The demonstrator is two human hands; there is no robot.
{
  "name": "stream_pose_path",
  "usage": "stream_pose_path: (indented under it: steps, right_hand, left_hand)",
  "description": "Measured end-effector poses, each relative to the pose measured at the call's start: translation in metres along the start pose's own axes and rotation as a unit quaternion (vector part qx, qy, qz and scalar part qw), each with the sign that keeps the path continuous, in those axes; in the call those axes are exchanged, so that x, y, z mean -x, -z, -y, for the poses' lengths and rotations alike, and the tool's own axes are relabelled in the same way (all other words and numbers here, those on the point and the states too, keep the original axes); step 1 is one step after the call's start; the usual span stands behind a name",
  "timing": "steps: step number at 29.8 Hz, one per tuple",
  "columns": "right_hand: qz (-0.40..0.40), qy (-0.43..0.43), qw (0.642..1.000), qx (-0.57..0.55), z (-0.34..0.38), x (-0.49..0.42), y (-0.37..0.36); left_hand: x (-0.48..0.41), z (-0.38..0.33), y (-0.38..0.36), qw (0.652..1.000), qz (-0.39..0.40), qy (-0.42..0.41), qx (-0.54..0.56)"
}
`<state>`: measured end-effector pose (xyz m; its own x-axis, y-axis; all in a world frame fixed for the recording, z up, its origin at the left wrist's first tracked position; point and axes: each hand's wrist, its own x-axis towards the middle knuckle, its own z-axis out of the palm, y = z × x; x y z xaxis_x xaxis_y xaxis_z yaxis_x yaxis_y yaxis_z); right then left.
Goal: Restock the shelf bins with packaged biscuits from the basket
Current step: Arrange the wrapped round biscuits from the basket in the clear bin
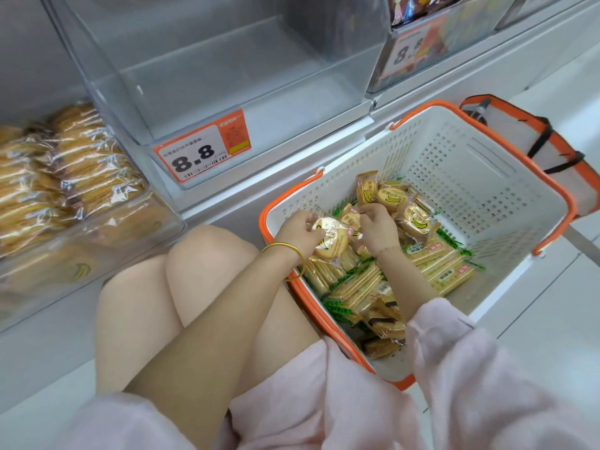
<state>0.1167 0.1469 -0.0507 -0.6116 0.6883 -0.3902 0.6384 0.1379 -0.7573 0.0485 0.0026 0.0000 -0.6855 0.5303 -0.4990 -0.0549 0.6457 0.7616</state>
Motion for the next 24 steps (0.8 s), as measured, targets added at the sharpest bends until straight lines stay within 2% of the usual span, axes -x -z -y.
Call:
stream_pose_path:
  steps: [2,4,6,11,13,19,21,24]
  right_hand:
    - [0.006,0.009,0.983,0.183,-0.004,-0.017,-0.006]
    - [0.043,-0.004,0.963,0.266,-0.006,-0.027,-0.012]
    - [0.049,-0.026,0.951,0.304,-0.007,-0.035,-0.016]
    - [0.068,-0.071,0.937,0.335,-0.013,-0.041,-0.026]
    - [0.062,-0.073,0.932,0.351,-0.016,-0.039,-0.026]
    - [0.014,0.018,0.936,0.35,-0.011,-0.025,-0.01]
    - [0.002,0.04,0.948,0.316,0.0,-0.013,-0.003]
    - [0.016,0.088,0.977,0.194,0.031,0.012,0.014]
  left_hand:
    - [-0.001,-0.001,0.0,1.0,-0.003,0.003,0.001]
    - [0.0,-0.003,0.001,1.0,-0.009,0.008,0.004]
    - [0.001,-0.003,0.001,1.0,-0.018,0.015,0.014]
    - [0.0,-0.004,0.005,0.996,-0.054,0.046,0.055]
    - [0.002,-0.004,0.007,0.989,-0.082,0.045,0.115]
    - [0.013,-0.012,0.014,0.959,-0.091,0.043,0.264]
    - [0.017,-0.013,0.019,0.954,-0.097,0.033,0.282]
    - [0.03,-0.018,0.035,0.956,-0.092,-0.02,0.277]
